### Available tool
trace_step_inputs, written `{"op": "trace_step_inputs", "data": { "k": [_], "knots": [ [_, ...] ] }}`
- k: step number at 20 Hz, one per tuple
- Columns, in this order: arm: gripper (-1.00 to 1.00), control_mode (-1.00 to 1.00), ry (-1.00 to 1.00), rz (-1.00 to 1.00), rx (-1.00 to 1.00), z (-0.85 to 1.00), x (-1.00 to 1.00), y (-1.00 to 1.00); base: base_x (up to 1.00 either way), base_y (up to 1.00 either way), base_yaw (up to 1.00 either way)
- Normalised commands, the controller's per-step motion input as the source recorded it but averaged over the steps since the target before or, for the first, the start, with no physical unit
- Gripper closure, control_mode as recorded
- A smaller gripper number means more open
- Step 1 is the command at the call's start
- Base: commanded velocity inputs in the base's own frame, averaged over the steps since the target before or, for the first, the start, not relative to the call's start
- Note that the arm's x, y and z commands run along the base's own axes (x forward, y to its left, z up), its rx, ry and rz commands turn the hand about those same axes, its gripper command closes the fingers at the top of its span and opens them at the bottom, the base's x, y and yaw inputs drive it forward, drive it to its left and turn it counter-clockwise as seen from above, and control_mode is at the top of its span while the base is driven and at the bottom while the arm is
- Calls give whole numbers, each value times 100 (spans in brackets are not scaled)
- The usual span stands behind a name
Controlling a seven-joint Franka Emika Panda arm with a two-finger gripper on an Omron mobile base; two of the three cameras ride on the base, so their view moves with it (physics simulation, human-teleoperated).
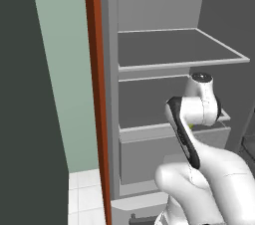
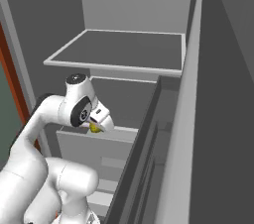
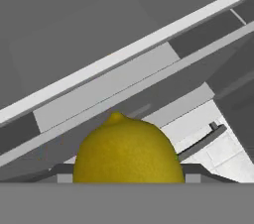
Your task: Retrieve a lemon from the fridge and place it on the cutting board with the fish.
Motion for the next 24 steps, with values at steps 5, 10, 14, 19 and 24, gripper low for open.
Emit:
{"op": "trace_step_inputs", "data": {
  "k": [5, 10, 14, 19, 24],
  "knots": [
    [100, -100, 3, 3, 3, 73, -100, 3, 0, 0, 0],
    [100, -100, 0, 21, -1, 57, -98, 13, 0, 0, 0],
    [100, -100, 0, 16, 0, 72, -71, 3, 0, 0, 0],
    [100, -100, 1, 2, -6, 32, -18, 7, 0, 0, 0],
    [100, -100, 4, -4, -1, 0, 0, 1, 0, 0, 0]
  ]
}}
